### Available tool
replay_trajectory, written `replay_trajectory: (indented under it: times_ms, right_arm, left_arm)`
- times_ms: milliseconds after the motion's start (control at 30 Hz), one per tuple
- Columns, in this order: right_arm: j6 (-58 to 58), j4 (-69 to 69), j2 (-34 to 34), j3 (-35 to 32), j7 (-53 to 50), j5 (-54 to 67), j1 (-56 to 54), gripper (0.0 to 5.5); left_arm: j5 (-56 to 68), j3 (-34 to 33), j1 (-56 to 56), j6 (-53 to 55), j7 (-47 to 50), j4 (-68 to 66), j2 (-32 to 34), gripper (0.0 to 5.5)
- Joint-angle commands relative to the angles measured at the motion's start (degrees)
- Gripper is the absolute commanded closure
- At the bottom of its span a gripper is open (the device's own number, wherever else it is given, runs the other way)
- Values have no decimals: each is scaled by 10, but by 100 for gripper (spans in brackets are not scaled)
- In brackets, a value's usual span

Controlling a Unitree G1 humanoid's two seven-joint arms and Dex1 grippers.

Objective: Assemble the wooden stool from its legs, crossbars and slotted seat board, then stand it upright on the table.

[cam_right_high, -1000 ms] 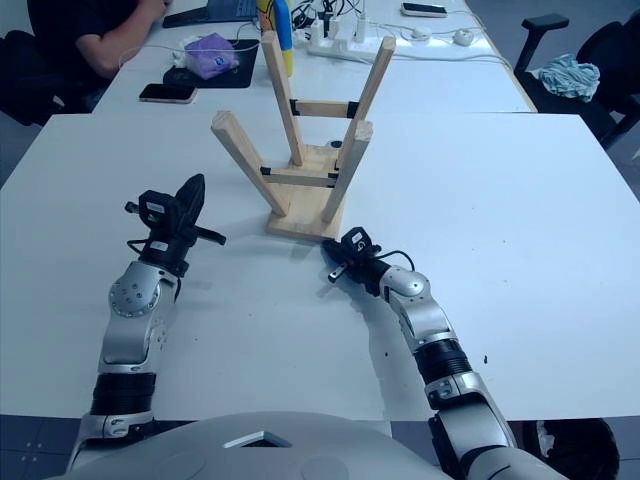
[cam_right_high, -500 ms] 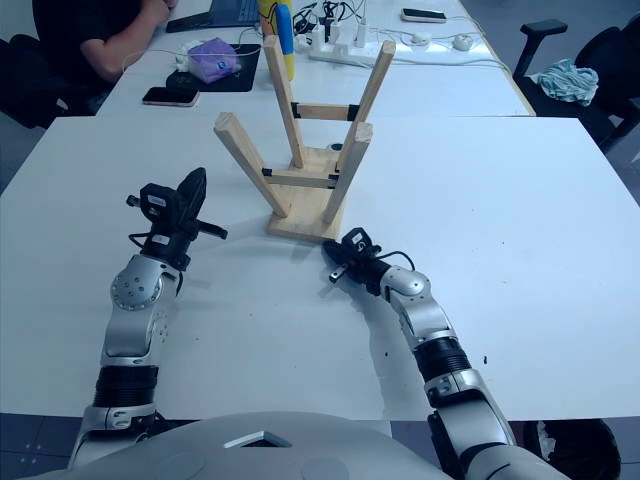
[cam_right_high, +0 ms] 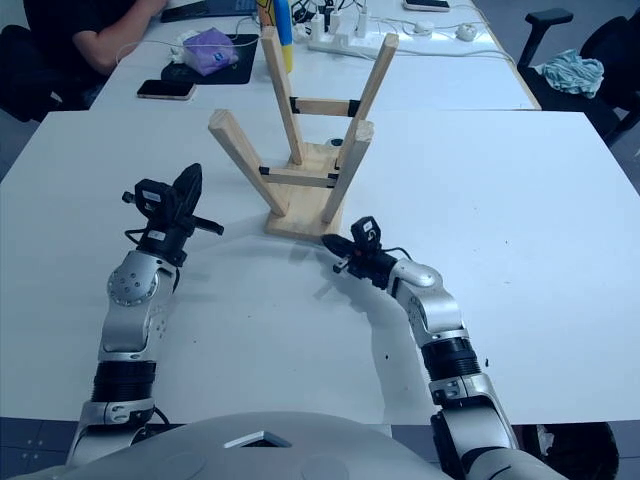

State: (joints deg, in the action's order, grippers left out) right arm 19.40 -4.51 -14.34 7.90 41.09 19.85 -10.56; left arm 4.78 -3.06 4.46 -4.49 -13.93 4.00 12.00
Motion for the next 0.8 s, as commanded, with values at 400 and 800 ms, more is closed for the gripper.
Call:
replay_trajectory:
  times_ms: [400, 800]
  right_arm:
    - [6, -61, -22, 14, -40, -77, -5, 550]
    - [-81, -113, -18, -44, -124, -121, -34, 550]
  left_arm:
    - [9, -10, -3, 19, 2, -6, 2, 549]
    - [8, -10, -23, 26, 5, 6, -2, 549]
